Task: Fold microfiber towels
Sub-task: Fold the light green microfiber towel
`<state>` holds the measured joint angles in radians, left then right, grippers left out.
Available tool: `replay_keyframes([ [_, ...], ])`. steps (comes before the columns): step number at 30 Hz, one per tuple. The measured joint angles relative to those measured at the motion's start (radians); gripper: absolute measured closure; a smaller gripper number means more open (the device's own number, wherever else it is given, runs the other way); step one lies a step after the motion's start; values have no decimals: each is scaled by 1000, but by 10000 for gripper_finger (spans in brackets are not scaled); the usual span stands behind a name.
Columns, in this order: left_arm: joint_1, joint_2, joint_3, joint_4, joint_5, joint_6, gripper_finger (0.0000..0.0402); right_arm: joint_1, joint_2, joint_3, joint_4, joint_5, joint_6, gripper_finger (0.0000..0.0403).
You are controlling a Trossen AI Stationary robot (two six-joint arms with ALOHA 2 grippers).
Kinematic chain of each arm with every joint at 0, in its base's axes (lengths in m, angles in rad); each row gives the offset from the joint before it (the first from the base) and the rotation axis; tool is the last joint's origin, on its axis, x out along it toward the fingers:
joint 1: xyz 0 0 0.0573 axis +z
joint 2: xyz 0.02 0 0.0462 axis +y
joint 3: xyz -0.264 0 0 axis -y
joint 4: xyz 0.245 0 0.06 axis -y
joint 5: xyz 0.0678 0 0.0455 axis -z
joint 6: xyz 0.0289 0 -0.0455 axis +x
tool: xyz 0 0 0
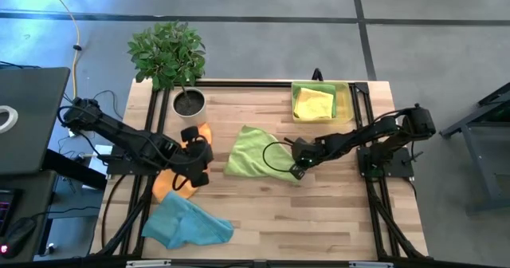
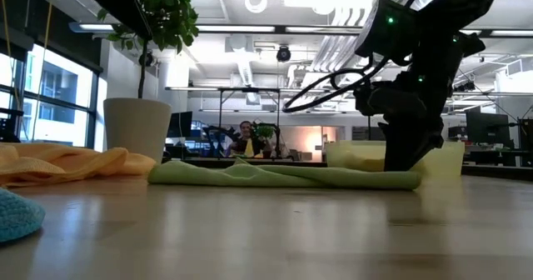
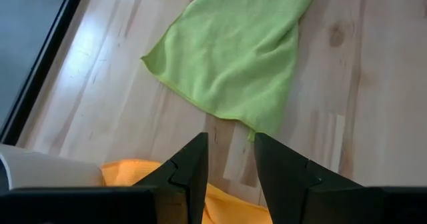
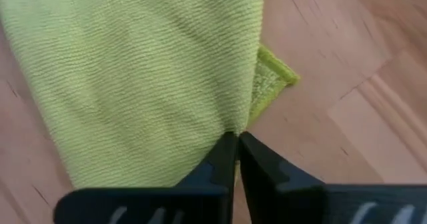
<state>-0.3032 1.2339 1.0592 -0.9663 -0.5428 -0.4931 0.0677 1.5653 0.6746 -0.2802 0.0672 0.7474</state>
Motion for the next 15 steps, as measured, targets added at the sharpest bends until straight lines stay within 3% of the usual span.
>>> replay_keyframes([
  [7,37,10,0,25,15,56,291,2,-82,1,-19,-11,-75,401],
  [15,85,73,0,196,21,286,291,67,-179,133,-142,98,-235,402],
])
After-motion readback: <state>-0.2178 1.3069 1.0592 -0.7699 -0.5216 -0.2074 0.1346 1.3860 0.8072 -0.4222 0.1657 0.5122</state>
